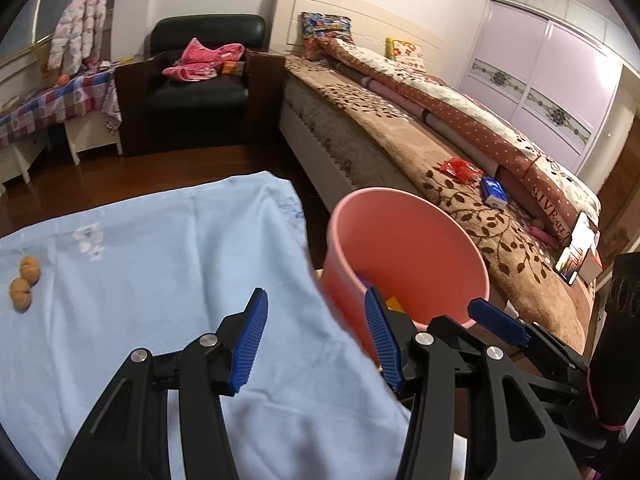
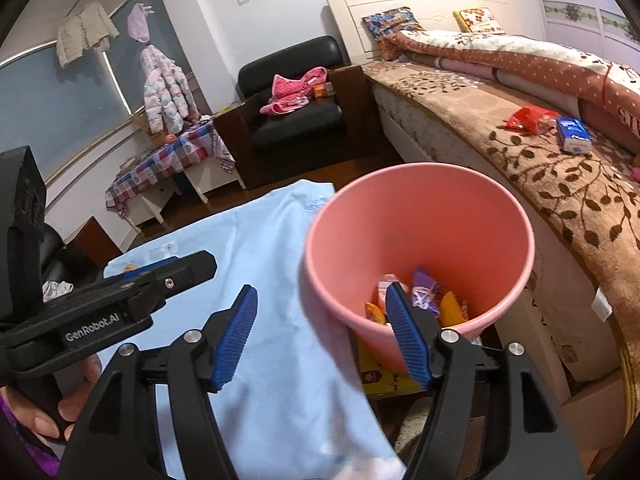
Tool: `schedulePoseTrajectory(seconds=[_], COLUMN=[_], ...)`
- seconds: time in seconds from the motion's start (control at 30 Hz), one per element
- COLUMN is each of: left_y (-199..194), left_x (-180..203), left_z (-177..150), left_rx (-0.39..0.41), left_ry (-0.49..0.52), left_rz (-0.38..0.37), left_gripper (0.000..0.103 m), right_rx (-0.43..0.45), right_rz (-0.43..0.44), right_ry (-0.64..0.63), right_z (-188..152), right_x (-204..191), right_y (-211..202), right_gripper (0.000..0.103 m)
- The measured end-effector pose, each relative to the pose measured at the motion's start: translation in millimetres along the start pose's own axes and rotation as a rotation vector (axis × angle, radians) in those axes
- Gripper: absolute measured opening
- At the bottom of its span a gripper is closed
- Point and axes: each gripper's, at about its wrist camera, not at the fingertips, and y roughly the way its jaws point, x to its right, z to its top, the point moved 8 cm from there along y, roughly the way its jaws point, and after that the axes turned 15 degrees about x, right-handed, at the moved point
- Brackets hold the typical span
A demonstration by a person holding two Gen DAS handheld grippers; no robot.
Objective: Collect trash
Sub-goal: 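Withdraw both open grippers from the bucket back over the table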
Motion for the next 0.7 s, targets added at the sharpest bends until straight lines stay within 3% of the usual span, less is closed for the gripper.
schedulePoseTrajectory(seconds=[0.17,0.3,0.7], left_y=[-14,-25,-41], left_x=[-20,-33,-45], left_z=[-2,-2,-3], left_rx=[0.006,0.015,0.036], left_ry=[-0.027,-0.049,-0.058], left_rz=[0.034,0.053,0.071], left_gripper=[0.052,0.056,0.066], right_rx=[0.007,0.011,0.014], right_rz=[0.036,0.051,0.053], right_ry=[-0.020,-0.037,-0.062], right_z=[0,-1,-4], right_x=[-22,-35,-51], right_y=[-3,-4,-6], right_gripper=[0.068,0.075,0.075])
